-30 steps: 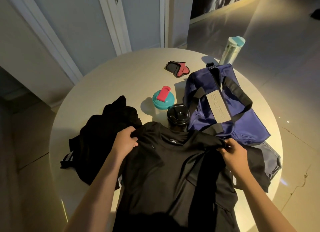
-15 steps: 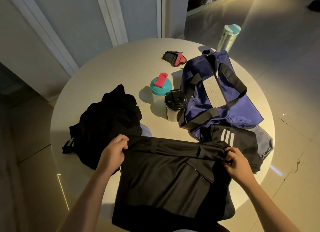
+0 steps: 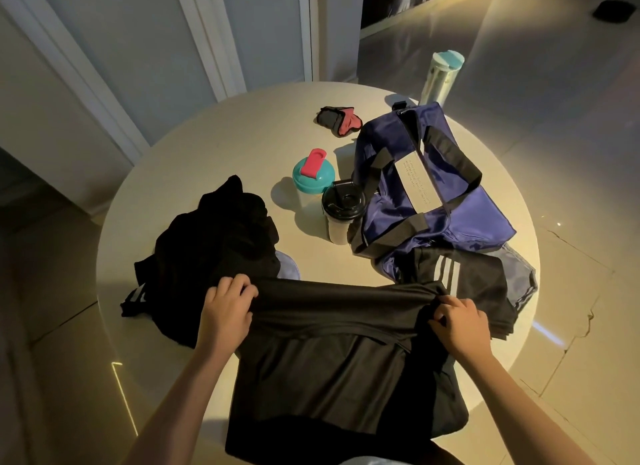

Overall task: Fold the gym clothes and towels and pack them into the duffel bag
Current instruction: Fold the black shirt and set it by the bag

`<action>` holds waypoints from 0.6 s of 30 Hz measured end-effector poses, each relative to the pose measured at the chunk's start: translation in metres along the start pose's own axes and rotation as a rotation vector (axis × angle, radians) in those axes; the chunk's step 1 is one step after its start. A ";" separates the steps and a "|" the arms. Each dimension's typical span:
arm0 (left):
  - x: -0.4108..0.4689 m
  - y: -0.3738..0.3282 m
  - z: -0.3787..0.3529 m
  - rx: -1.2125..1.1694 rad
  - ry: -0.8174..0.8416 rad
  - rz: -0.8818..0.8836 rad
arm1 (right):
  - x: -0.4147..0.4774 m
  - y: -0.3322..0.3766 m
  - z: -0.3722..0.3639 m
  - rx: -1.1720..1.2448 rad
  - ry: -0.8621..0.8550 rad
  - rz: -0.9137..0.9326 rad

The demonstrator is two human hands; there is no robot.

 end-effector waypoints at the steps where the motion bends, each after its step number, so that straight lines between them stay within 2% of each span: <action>1: 0.000 -0.002 0.000 0.030 -0.007 0.016 | 0.001 0.002 0.002 -0.003 -0.029 0.006; 4: 0.005 -0.007 0.004 0.106 -0.057 0.033 | 0.006 0.011 0.012 0.025 -0.143 0.065; 7: 0.016 -0.008 0.009 0.135 -0.111 0.041 | 0.015 0.015 0.013 0.024 -0.143 0.082; 13: 0.038 -0.022 0.010 0.217 0.023 0.019 | 0.028 0.024 0.007 -0.098 0.040 0.119; 18: 0.042 -0.028 0.004 0.341 0.153 0.002 | 0.029 0.027 0.013 -0.259 0.043 0.144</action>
Point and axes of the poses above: each hand's wrist, its own x-axis towards the middle knuckle, its own z-axis out of the back of the hand, y = z × x, the point moved 6 cm from there along x, towards the middle knuckle, and after that the axes turned 10 degrees about x, right-handed, at the moved point
